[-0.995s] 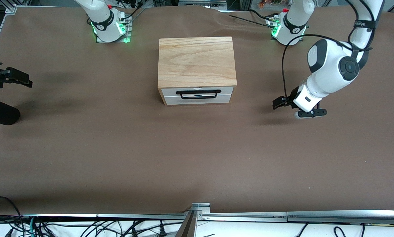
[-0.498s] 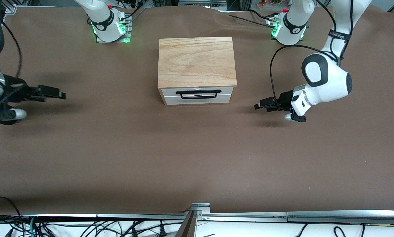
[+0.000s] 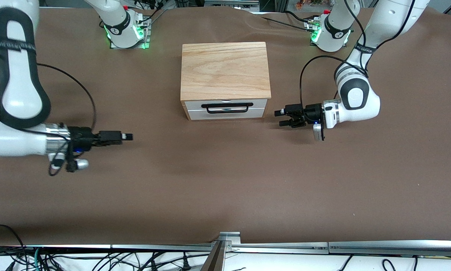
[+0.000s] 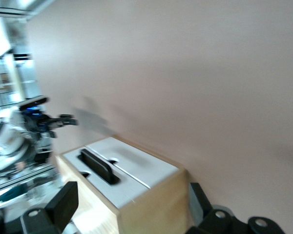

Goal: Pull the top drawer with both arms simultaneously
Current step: 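Move the left gripper and the right gripper toward the drawer handle ends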

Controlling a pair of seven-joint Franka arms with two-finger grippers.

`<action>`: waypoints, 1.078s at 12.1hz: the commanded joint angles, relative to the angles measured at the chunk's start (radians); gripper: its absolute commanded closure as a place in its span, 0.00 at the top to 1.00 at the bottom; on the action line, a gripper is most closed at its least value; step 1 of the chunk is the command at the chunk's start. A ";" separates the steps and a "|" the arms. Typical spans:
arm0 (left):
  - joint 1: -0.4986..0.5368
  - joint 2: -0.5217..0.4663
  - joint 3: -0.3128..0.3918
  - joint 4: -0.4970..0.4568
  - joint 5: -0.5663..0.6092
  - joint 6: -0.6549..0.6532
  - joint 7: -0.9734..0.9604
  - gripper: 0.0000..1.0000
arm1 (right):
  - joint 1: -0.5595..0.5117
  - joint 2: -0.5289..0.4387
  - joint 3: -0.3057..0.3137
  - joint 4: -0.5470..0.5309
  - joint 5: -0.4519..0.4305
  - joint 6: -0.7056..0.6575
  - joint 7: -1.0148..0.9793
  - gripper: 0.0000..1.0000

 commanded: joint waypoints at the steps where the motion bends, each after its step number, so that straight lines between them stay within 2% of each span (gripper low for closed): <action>1: -0.016 0.105 -0.004 0.045 -0.118 -0.131 0.202 1.00 | 0.010 0.056 -0.002 -0.067 0.219 0.022 -0.182 1.00; 2: -0.027 0.128 -0.004 0.046 -0.153 -0.159 0.267 1.00 | 0.032 0.068 -0.002 -0.094 0.294 0.033 -0.243 1.00; 4: -0.052 0.165 -0.004 0.048 -0.207 -0.229 0.336 0.92 | 0.085 0.102 -0.002 -0.133 0.445 0.044 -0.349 1.00; 6: -0.078 0.188 -0.008 0.057 -0.238 -0.239 0.372 0.88 | 0.140 0.112 -0.002 -0.171 0.552 0.042 -0.425 1.00; 7: -0.081 0.192 -0.025 0.062 -0.244 -0.237 0.372 0.85 | 0.159 0.117 -0.002 -0.177 0.569 0.039 -0.457 1.00; 11: -0.094 0.205 -0.060 0.062 -0.303 -0.228 0.358 0.53 | 0.202 0.138 0.019 -0.203 0.573 0.015 -0.550 1.00; 13: -0.105 0.217 -0.060 0.062 -0.313 -0.225 0.353 0.50 | 0.205 0.145 0.050 -0.235 0.606 0.019 -0.606 1.00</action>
